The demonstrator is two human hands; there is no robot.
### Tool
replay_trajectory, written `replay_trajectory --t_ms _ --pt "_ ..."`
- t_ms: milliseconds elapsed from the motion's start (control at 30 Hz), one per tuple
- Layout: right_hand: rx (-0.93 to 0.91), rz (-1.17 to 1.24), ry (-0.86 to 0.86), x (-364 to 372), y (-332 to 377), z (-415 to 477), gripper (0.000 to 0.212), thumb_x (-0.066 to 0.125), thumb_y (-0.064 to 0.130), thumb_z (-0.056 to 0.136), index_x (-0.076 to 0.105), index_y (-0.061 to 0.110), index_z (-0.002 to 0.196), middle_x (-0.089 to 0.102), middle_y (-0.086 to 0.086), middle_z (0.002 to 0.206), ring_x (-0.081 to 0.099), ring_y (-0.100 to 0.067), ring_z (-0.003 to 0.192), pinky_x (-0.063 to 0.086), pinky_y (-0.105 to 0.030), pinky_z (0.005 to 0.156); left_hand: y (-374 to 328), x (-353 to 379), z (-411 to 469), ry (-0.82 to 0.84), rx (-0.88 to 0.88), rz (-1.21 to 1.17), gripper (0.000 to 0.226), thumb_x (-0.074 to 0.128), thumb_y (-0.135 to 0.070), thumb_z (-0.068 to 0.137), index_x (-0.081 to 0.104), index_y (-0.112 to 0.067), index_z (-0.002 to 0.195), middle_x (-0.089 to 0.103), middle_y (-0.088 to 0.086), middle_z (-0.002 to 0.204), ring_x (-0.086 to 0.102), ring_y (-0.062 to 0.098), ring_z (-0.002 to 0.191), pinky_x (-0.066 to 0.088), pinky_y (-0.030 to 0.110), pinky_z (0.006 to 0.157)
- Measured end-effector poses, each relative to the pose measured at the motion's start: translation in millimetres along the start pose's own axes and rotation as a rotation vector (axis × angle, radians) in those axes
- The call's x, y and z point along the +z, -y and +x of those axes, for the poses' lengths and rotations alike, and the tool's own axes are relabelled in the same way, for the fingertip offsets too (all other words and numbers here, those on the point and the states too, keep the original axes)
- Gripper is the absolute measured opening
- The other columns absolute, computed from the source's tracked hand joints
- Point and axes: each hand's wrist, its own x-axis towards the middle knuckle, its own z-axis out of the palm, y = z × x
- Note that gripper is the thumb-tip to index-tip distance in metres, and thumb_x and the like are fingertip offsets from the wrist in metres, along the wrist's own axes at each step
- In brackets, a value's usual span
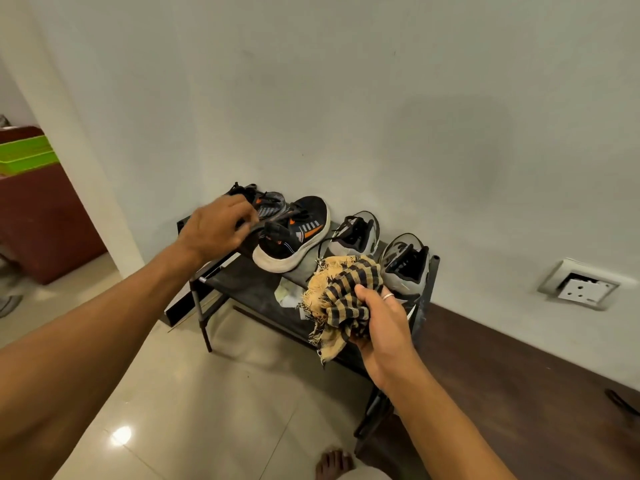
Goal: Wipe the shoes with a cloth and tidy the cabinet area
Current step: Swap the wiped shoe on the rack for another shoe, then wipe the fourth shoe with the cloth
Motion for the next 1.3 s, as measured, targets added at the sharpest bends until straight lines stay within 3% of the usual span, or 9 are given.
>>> replay_trajectory --t_ms 67,167,267,367,567,867,1067,1300 --pt "0.002 0.002 -0.005 0 -2 -1 0.023 0.055 0.015 0.102 0.066 0.014 0.123 0.076 -0.012 0.111 0.073 -0.029 0.106 0.061 -0.039 0.08 7 2 -2 -0.045 -0.091 0.23 0.034 0.077 -0.029 0.086 0.064 -0.02 0.116 0.059 0.006 0.119 0.053 0.031 0.107 0.051 0.043 0.081" --pt "0.004 0.006 -0.012 0 -3 -2 0.023 0.056 0.014 0.102 0.067 0.014 0.122 0.076 -0.013 0.113 0.073 -0.028 0.104 0.061 -0.039 0.082 18 10 -3 0.093 -0.443 0.24 0.058 0.074 -0.049 0.085 0.057 -0.021 0.133 0.038 0.014 0.145 0.036 0.044 0.132 0.042 0.057 0.099" --pt "-0.002 0.002 -0.009 0 -1 -4 0.023 0.056 0.014 0.102 0.068 0.014 0.122 0.076 -0.012 0.112 0.074 -0.025 0.101 0.061 -0.038 0.08 20 13 -1 0.215 -0.583 0.022 0.056 0.07 -0.05 0.089 0.055 -0.017 0.131 0.047 0.016 0.136 0.055 0.045 0.119 0.048 0.055 0.098" --pt "-0.019 -0.011 0.003 -1 4 -10 0.023 0.055 0.016 0.103 0.067 0.015 0.123 0.076 -0.011 0.112 0.073 -0.027 0.105 0.061 -0.039 0.082 11 10 1 0.156 -0.569 0.016 0.049 0.071 -0.045 0.09 0.058 -0.015 0.126 0.054 0.015 0.126 0.061 0.042 0.107 0.05 0.051 0.09" --pt "-0.064 -0.01 -0.002 -11 25 -35 0.023 0.057 0.018 0.102 0.066 0.016 0.123 0.077 -0.01 0.111 0.072 -0.029 0.107 0.059 -0.043 0.087 -10 -30 -10 -0.002 -0.587 0.028 0.041 0.071 -0.044 0.09 0.062 -0.015 0.117 0.059 0.015 0.123 0.062 0.041 0.103 0.048 0.048 0.084" --pt "-0.194 0.136 -0.101 -49 63 -101 0.023 0.062 0.019 0.101 0.065 0.022 0.123 0.079 -0.003 0.105 0.076 -0.018 0.096 0.06 -0.031 0.073 -104 -136 -27 -0.215 -0.454 -0.145 0.041 0.076 -0.052 0.083 0.072 -0.018 0.105 0.069 0.011 0.107 0.063 0.034 0.099 0.05 0.046 0.08" --pt "-0.284 0.203 -0.189 -89 83 -142 0.017 0.062 0.019 0.1 0.068 0.024 0.116 0.079 -0.003 0.105 0.076 -0.017 0.094 0.059 -0.028 0.07 -206 -147 -33 -0.148 -0.305 -0.307 0.044 0.08 -0.052 0.08 0.072 -0.02 0.11 0.072 0.001 0.106 0.066 0.023 0.096 0.054 0.043 0.085" --pt "-0.35 0.236 -0.29 -145 103 -170 0.021 0.064 0.022 0.1 0.068 0.019 0.12 0.078 -0.008 0.108 0.074 -0.025 0.101 0.06 -0.037 0.081 -320 -109 -35 -0.01 -0.154 -0.435 0.038 0.079 -0.052 0.079 0.069 -0.025 0.104 0.067 -0.008 0.105 0.063 0.014 0.092 0.054 0.039 0.081"
